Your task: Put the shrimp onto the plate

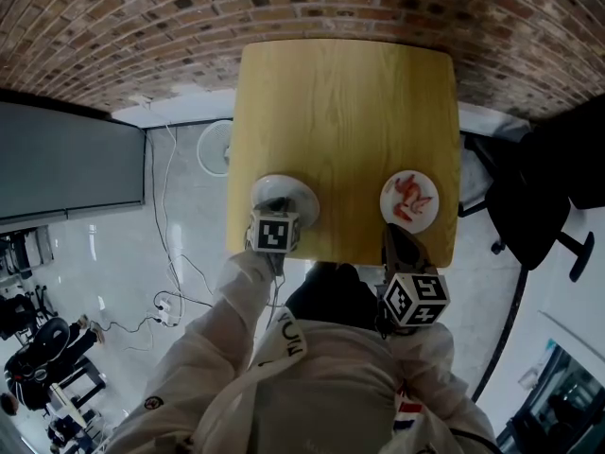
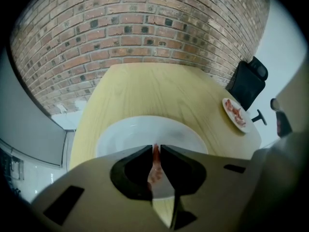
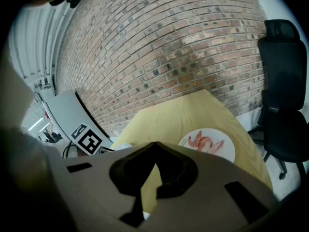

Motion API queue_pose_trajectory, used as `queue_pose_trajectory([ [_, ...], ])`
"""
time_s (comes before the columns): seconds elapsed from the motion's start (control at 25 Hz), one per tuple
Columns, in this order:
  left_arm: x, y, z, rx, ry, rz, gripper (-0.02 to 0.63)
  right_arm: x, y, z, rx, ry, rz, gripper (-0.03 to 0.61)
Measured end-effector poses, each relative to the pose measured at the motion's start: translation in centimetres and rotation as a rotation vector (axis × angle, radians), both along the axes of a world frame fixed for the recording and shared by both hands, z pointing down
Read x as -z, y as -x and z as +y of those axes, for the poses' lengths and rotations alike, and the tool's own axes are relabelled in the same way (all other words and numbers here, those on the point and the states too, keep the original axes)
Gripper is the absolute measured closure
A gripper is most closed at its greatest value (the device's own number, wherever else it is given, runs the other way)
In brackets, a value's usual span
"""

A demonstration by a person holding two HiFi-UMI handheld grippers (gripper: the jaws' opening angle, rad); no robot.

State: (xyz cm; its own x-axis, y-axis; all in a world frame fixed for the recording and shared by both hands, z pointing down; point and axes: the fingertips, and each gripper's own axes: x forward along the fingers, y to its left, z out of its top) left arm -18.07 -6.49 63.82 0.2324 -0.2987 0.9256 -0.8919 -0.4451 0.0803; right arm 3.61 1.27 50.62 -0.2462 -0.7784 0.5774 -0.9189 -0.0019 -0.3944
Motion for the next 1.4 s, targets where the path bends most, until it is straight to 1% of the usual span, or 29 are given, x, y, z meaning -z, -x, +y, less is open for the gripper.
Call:
queue_pose_trajectory([
  [0.12, 0.1, -0.1, 0.0, -0.014, -0.010, 0.010, 0.557, 0.0, 0.1, 0.4, -0.007, 0.002, 0.003, 0.555],
  [0.24, 0.5, 0.0, -0.2, -0.035, -0.038, 0.007, 0.557, 0.0, 0.5, 0.7, -0.013, 0.001, 0.008, 0.555],
  [0.52, 1.7, 0.1, -0.6, -0.083, -0.093, 0.034, 0.558, 0.9, 1.5, 1.5, -0.029, -0.012, 0.020, 0.555],
  [0.68, 2.4, 0.8, -0.3, -0.086, -0.109, 0.037, 0.558, 1.4, 2.1, 2.3, -0.044, -0.021, 0.029, 0.555],
  [0.84, 3.0, 1.2, 0.2, -0.095, -0.122, 0.072, 0.558, 2.1, 2.9, 3.1, -0.063, -0.034, 0.042, 0.555],
  [1.0, 4.3, 1.6, 0.1, -0.125, -0.165, 0.098, 0.560, 2.9, 3.7, 4.1, -0.083, -0.044, 0.053, 0.555],
  [1.16, 4.5, 1.7, 1.2, -0.146, -0.157, 0.133, 0.560, 3.3, 4.2, 5.2, -0.106, -0.053, 0.066, 0.555],
  [1.4, 7.1, 2.0, 1.8, -0.160, -0.198, 0.179, 0.560, 4.1, 5.2, 6.6, -0.120, -0.062, 0.072, 0.555],
])
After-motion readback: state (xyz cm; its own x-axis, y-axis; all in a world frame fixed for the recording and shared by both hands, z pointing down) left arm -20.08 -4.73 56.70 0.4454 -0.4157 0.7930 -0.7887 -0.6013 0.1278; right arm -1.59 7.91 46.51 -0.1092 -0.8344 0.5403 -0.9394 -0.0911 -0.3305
